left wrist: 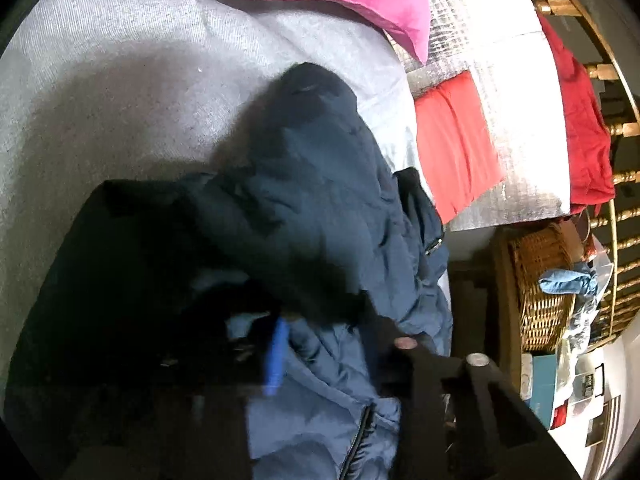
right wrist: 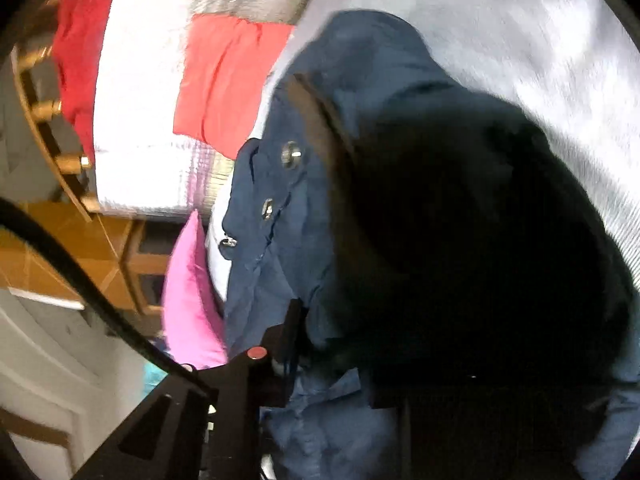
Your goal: Fold large clothes
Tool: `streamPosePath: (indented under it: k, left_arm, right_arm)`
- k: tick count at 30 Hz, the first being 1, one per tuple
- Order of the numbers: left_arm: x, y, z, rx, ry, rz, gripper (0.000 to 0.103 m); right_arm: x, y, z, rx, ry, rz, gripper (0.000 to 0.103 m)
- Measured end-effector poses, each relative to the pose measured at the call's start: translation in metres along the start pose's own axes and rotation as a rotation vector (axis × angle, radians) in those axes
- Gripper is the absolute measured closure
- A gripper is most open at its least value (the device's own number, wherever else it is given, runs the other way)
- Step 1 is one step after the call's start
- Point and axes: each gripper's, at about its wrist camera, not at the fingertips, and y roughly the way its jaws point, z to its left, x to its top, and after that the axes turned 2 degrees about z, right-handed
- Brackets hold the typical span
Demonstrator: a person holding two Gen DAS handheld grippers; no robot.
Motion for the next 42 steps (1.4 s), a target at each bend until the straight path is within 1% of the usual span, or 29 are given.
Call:
streamPosePath:
  k: [2, 4, 6, 8, 9, 10, 12, 13, 14, 16, 18, 21, 22, 23, 24, 25, 26, 27, 29, 30, 32, 33, 34, 36, 38, 39, 40, 41, 42]
  left_arm:
    - [0.0, -0.006, -0.006, -0.023, 0.03, -0.027, 0.082]
    - [0.0, -0.008, -0.016, -0.024, 0.081, -0.055, 0.082]
    - [0.001, -0.002, -0.022, 0.034, 0.128, -0.05, 0.082]
    - [0.002, 0.012, -0.015, 0.09, 0.125, -0.025, 0.08]
    - [0.003, 0.018, -0.012, 0.107, 0.113, -0.016, 0.076]
    - [0.003, 0.015, -0.008, 0.11, 0.11, -0.014, 0.073]
    - [0.005, 0.013, -0.009, 0.12, 0.106, -0.007, 0.07]
    - [0.005, 0.009, -0.009, 0.129, 0.101, -0.013, 0.067]
    - [0.006, 0.006, -0.009, 0.134, 0.101, -0.023, 0.064]
    - [0.007, 0.0, -0.01, 0.148, 0.088, -0.041, 0.048]
    - [0.008, -0.003, -0.007, 0.118, 0.061, -0.036, 0.042]
    - [0.008, -0.002, -0.003, 0.092, 0.043, -0.029, 0.041]
    - [0.007, 0.0, -0.001, 0.091, 0.051, -0.029, 0.041]
    - [0.007, 0.0, 0.001, 0.086, 0.058, -0.036, 0.043]
    - [0.007, 0.002, 0.001, 0.086, 0.063, -0.044, 0.047]
    - [0.008, 0.003, 0.002, 0.094, 0.069, -0.051, 0.057]
    - [0.009, 0.007, 0.002, 0.095, 0.076, -0.048, 0.062]
    - [0.009, 0.009, 0.002, 0.077, 0.077, -0.039, 0.071]
    - [0.008, 0.009, -0.001, 0.074, 0.086, -0.044, 0.074]
    - [0.007, 0.008, -0.005, 0.08, 0.105, -0.051, 0.077]
    - [0.006, 0.004, -0.013, 0.091, 0.141, -0.069, 0.078]
    - [0.005, 0.003, -0.016, 0.102, 0.157, -0.074, 0.078]
    - [0.006, 0.007, -0.017, 0.128, 0.166, -0.067, 0.077]
    - [0.006, 0.013, -0.01, 0.158, 0.149, -0.034, 0.075]
    - [0.008, 0.013, -0.006, 0.161, 0.134, -0.012, 0.074]
    - [0.008, 0.011, -0.007, 0.166, 0.133, -0.006, 0.073]
    - [0.009, 0.008, -0.009, 0.175, 0.139, -0.002, 0.069]
    - [0.009, 0.006, -0.01, 0.194, 0.146, 0.002, 0.065]
    - [0.008, 0.003, -0.011, 0.21, 0.154, 0.007, 0.059]
  right_arm:
    - [-0.005, -0.005, 0.014, -0.051, -0.085, -0.032, 0.082]
    - [-0.011, -0.014, 0.029, -0.062, -0.151, -0.077, 0.083]
    - [-0.012, -0.015, 0.038, -0.096, -0.216, -0.091, 0.083]
    - [-0.007, 0.0, 0.033, -0.16, -0.227, -0.068, 0.082]
    - [-0.006, 0.007, 0.03, -0.174, -0.217, -0.05, 0.082]
    - [-0.006, 0.011, 0.027, -0.17, -0.202, -0.037, 0.081]
    - [-0.002, 0.007, 0.029, -0.153, -0.185, -0.025, 0.078]
    - [0.0, 0.005, 0.03, -0.141, -0.17, -0.006, 0.07]
    - [0.002, 0.003, 0.029, -0.125, -0.156, 0.005, 0.054]
    - [0.0, -0.011, 0.019, -0.072, -0.116, 0.012, 0.04]
    - [0.003, -0.018, 0.014, -0.053, -0.072, -0.006, 0.04]
    - [0.012, -0.02, -0.003, -0.024, 0.02, -0.034, 0.04]
    - [0.014, -0.017, -0.009, -0.009, 0.049, -0.041, 0.042]
    - [0.017, -0.017, -0.016, 0.005, 0.072, -0.045, 0.052]
    - [0.019, -0.016, -0.018, -0.001, 0.08, -0.054, 0.059]
    - [0.019, -0.015, -0.019, -0.022, 0.071, -0.056, 0.066]
    - [0.021, -0.012, -0.018, -0.027, 0.058, -0.057, 0.07]
    - [0.02, -0.013, -0.013, -0.044, 0.033, -0.073, 0.071]
    - [0.018, -0.019, 0.002, -0.1, -0.055, -0.12, 0.076]
    - [0.016, -0.022, 0.013, -0.131, -0.123, -0.146, 0.076]
    - [0.011, -0.028, 0.03, -0.183, -0.243, -0.193, 0.076]
    - [0.007, -0.029, 0.029, -0.208, -0.277, -0.201, 0.076]
    - [0.006, -0.028, 0.026, -0.227, -0.281, -0.196, 0.076]
    - [0.011, -0.015, 0.013, -0.265, -0.233, -0.133, 0.076]
    - [0.014, -0.013, 0.01, -0.247, -0.203, -0.113, 0.072]
    - [0.015, -0.017, 0.009, -0.245, -0.2, -0.1, 0.073]
    - [0.015, -0.021, 0.008, -0.243, -0.198, -0.09, 0.07]
    - [0.014, -0.024, 0.009, -0.239, -0.192, -0.075, 0.061]
    - [0.014, -0.03, 0.007, -0.228, -0.185, -0.061, 0.056]
